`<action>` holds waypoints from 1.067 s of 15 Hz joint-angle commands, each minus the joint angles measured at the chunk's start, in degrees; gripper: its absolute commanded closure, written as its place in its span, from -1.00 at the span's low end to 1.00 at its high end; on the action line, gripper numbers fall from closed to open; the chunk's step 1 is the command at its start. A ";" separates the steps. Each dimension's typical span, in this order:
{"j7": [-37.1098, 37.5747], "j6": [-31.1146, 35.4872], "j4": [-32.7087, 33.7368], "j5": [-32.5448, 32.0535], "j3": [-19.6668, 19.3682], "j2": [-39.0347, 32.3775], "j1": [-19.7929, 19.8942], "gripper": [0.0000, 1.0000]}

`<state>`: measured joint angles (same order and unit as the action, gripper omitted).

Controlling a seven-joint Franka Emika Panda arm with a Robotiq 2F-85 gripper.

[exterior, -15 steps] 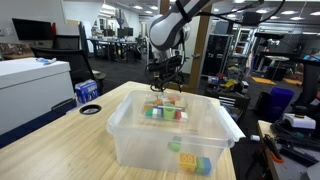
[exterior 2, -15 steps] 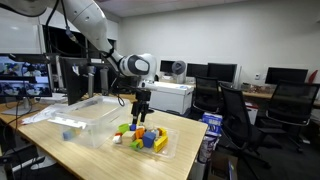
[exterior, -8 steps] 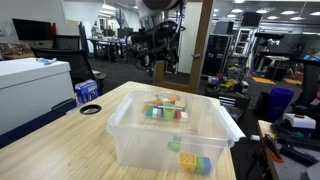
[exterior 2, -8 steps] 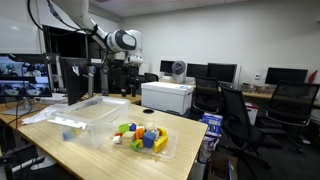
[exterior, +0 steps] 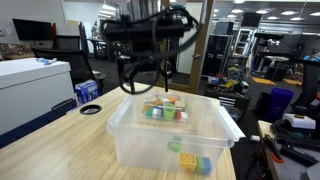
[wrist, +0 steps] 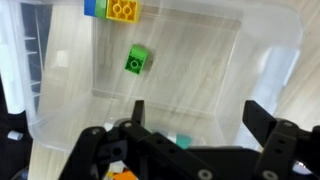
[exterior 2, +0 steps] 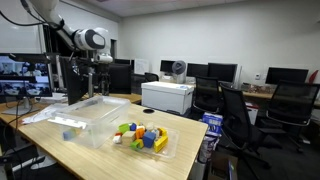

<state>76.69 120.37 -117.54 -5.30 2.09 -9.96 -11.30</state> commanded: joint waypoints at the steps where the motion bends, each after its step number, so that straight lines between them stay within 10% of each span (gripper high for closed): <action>1: -7.42 13.31 -11.82 -2.67 1.82 -0.32 0.49 -1.00; 6: -15.41 28.01 -19.23 -4.44 0.75 -3.17 1.68 -1.00; 16: -34.84 29.33 -21.49 27.67 4.63 -8.05 7.54 -1.00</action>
<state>45.73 151.11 -138.61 15.79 5.49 -17.97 -5.93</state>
